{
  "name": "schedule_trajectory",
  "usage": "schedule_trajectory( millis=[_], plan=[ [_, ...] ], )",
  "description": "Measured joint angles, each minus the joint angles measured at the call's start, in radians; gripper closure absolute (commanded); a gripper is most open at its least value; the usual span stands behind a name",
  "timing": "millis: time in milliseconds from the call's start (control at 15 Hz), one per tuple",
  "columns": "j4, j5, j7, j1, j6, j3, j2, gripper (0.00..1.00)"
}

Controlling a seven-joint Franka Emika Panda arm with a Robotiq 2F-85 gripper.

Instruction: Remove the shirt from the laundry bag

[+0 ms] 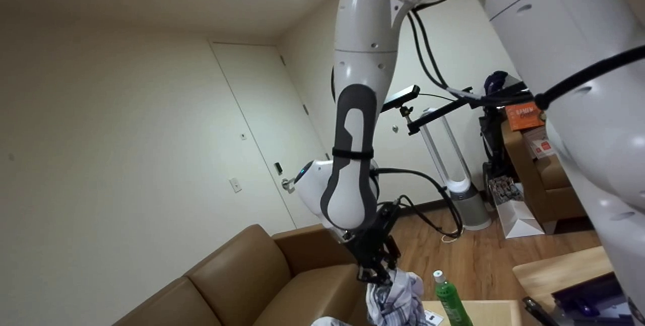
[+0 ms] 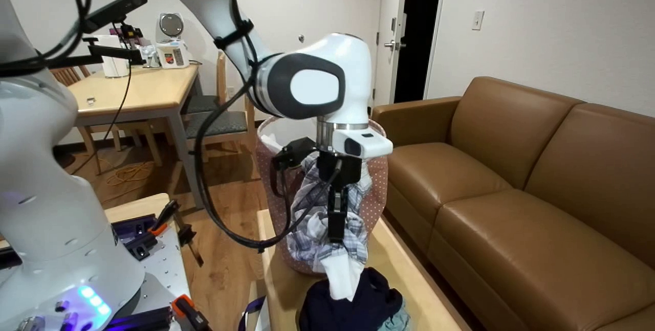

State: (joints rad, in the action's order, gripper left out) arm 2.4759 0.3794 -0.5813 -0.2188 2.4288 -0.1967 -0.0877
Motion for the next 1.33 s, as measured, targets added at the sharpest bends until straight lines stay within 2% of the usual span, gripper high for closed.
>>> schedule_trajectory(
  millis=[133, 200, 333, 400, 467, 867, 1200, 1267, 1333],
  plan=[
    [-0.066, -0.013, -0.022, 0.009, -0.041, -0.008, -0.082, 0.93],
    [-0.093, -0.039, -0.007, 0.014, -0.063, -0.008, -0.113, 0.85],
    [-0.128, -0.140, 0.093, 0.015, -0.069, 0.004, -0.158, 0.85],
    [-0.139, -0.157, 0.112, 0.016, -0.069, 0.007, -0.170, 0.85],
    [-0.143, -0.160, 0.117, 0.016, -0.069, 0.008, -0.176, 0.93],
    [-0.174, -0.151, 0.091, 0.058, -0.067, -0.033, -0.206, 0.94],
    [-0.370, -0.166, 0.082, 0.075, -0.081, -0.052, -0.462, 0.93],
    [-0.419, -0.169, 0.088, 0.073, -0.094, -0.064, -0.508, 0.60],
    [-0.471, -0.172, 0.104, 0.065, -0.116, -0.078, -0.545, 0.58]
  ],
)
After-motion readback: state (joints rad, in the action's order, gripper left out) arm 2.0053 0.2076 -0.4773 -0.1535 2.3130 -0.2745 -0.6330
